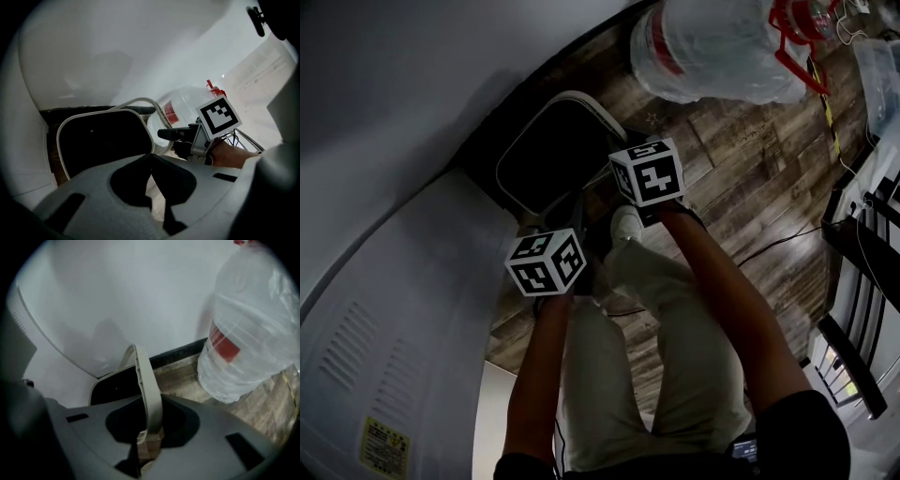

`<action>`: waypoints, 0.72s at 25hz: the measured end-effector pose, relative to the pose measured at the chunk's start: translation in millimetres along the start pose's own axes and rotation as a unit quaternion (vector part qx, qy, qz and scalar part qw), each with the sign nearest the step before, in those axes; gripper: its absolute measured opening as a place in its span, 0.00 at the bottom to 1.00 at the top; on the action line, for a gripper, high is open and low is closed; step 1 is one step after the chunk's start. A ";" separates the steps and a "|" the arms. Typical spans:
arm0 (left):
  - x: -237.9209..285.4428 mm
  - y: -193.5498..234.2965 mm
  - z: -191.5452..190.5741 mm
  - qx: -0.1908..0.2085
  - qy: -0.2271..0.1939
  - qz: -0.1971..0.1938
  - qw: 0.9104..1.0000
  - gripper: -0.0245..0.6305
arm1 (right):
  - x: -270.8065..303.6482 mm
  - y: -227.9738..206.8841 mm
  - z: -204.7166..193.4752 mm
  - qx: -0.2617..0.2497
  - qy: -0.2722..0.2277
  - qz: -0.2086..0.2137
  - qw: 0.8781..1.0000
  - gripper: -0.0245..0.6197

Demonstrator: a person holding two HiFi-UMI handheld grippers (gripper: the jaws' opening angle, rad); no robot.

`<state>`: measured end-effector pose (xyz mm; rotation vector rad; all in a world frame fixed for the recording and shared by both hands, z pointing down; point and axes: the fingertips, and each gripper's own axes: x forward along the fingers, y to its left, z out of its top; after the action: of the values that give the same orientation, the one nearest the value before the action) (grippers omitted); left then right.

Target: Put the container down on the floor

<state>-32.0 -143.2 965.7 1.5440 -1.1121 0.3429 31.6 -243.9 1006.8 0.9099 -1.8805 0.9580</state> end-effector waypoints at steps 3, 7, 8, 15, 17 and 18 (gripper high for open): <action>7.4 -3.7 3.1 0.005 0.001 -0.005 1.000 0.06 | 3.6 -10.2 -2.0 0.020 0.004 0.003 1.000 0.10; 14.5 -2.3 3.3 0.014 0.007 -0.006 1.000 0.06 | 7.4 -17.6 -4.1 0.012 0.012 -0.003 1.000 0.12; 16.3 -0.7 2.7 0.015 0.008 -0.006 1.000 0.06 | 9.0 -18.6 -6.0 0.005 0.015 -0.004 1.000 0.15; 27.2 -0.7 7.9 0.024 0.002 -0.013 1.000 0.06 | 16.5 -30.5 -14.9 -0.005 0.028 -0.010 1.000 0.27; 31.9 -1.4 7.3 0.028 0.003 -0.016 0.999 0.06 | 17.5 -36.6 -15.4 -0.004 0.029 -0.010 1.000 0.27; 33.4 -1.2 6.7 0.029 0.004 -0.017 0.999 0.06 | 17.1 -39.4 -14.5 -0.004 0.028 -0.012 1.000 0.27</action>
<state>-16.3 -164.5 987.3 1.6100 -1.0771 0.3614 63.1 -252.9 1038.1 0.8893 -1.8207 0.9508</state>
